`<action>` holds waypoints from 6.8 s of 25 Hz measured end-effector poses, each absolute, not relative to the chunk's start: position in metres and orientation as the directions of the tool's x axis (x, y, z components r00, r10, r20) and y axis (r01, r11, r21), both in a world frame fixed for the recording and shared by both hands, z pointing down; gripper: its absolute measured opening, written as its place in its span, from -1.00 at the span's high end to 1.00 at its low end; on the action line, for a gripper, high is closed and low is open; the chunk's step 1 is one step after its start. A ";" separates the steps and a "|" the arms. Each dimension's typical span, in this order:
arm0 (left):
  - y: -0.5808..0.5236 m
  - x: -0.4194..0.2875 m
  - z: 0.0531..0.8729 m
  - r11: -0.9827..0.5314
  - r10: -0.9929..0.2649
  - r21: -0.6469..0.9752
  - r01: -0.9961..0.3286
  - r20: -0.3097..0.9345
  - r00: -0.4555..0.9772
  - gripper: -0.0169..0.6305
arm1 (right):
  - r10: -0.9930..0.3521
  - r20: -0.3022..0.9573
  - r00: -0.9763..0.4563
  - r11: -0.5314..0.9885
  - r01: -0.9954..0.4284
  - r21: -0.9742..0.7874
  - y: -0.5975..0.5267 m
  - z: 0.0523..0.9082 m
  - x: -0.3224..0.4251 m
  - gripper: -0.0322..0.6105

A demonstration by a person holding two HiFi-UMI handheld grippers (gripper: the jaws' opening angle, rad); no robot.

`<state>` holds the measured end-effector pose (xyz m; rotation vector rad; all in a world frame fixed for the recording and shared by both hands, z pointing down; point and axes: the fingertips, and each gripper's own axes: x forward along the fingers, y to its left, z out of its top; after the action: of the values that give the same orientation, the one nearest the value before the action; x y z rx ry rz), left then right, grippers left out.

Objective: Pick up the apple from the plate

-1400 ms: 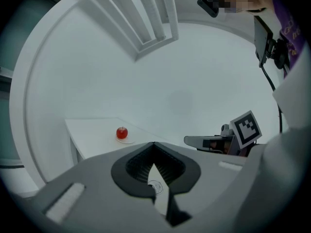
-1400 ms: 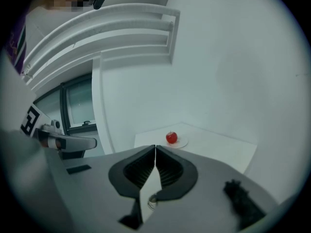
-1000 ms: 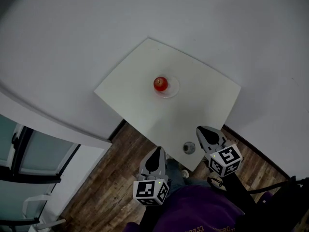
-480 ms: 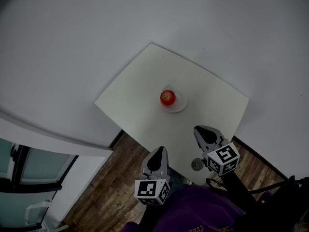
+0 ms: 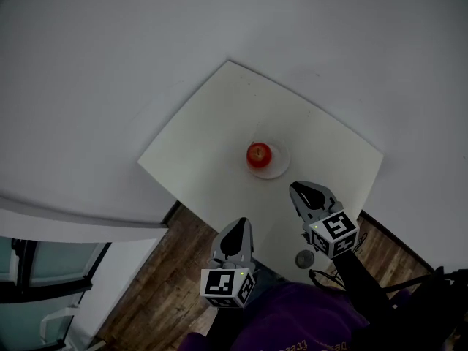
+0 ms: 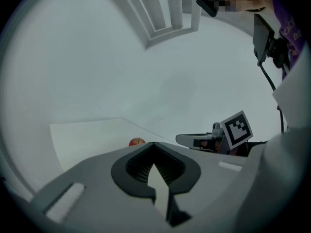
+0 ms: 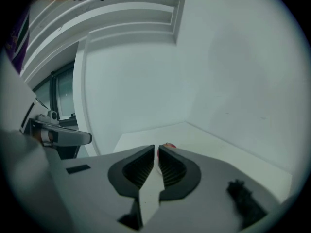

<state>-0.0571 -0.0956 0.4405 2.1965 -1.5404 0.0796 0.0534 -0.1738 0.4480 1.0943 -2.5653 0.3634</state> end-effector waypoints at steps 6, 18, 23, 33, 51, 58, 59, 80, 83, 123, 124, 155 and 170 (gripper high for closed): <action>-0.112 -0.066 0.452 -0.253 -0.873 0.341 -0.905 0.323 0.365 0.93 | -0.618 0.437 -0.654 0.687 -0.719 -0.104 -0.194 0.467 0.044 0.72; -0.129 -0.077 0.468 -0.229 -0.867 0.363 -0.903 0.346 0.359 0.93 | -0.579 0.502 -0.642 0.706 -0.703 -0.086 -0.222 0.500 0.031 0.49; -0.134 -0.087 0.473 -0.206 -0.868 0.367 -0.907 0.358 0.342 0.93 | -0.586 0.513 -0.626 0.696 -0.714 -0.077 -0.234 0.508 0.026 0.38; -0.143 -0.099 0.483 -0.186 -0.868 0.376 -0.908 0.370 0.331 0.93 | -0.568 0.535 -0.626 0.713 -0.699 -0.061 -0.251 0.524 0.011 0.20; -0.150 -0.100 0.495 -0.198 -0.852 0.398 -0.896 0.383 0.358 0.93 | -0.566 0.556 -0.609 0.722 -0.691 -0.021 -0.278 0.546 -0.007 -0.09; -0.152 -0.102 0.498 -0.192 -0.848 0.407 -0.893 0.388 0.360 0.93 | -0.538 0.593 -0.599 0.749 -0.662 0.010 -0.282 0.559 -0.019 -0.19; -0.152 -0.103 0.498 -0.193 -0.849 0.405 -0.894 0.388 0.359 0.93 | -0.538 0.596 -0.596 0.749 -0.662 0.014 -0.283 0.560 -0.020 -0.19; -0.158 -0.109 0.501 -0.176 -0.853 0.404 -0.898 0.393 0.344 0.93 | -0.502 0.624 -0.598 0.743 -0.668 -0.041 -0.293 0.577 -0.024 -0.20; -0.158 -0.109 0.501 -0.175 -0.852 0.403 -0.898 0.395 0.343 0.93 | -0.499 0.621 -0.604 0.745 -0.665 -0.048 -0.294 0.577 -0.024 -0.20; -0.138 -0.090 0.459 -0.239 -0.876 0.384 -0.892 0.310 0.368 0.93 | -0.615 0.479 -0.627 0.686 -0.724 -0.067 -0.258 0.490 0.004 -0.20; -0.137 -0.090 0.458 -0.238 -0.879 0.381 -0.894 0.308 0.365 0.93 | -0.618 0.475 -0.626 0.685 -0.726 -0.066 -0.256 0.488 0.006 -0.20; -0.104 -0.052 0.428 -0.295 -0.883 0.334 -0.895 0.263 0.389 0.93 | -0.687 0.362 -0.630 0.669 -0.743 -0.023 -0.215 0.431 0.046 -0.20; -0.100 -0.051 0.429 -0.295 -0.881 0.325 -0.899 0.272 0.387 0.93 | -0.686 0.361 -0.632 0.673 -0.740 -0.017 -0.216 0.429 0.047 -0.20</action>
<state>-0.0507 -0.1003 0.4292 2.2293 -1.5328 0.0567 0.0470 -0.2160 0.4285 1.1287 -2.5635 0.2329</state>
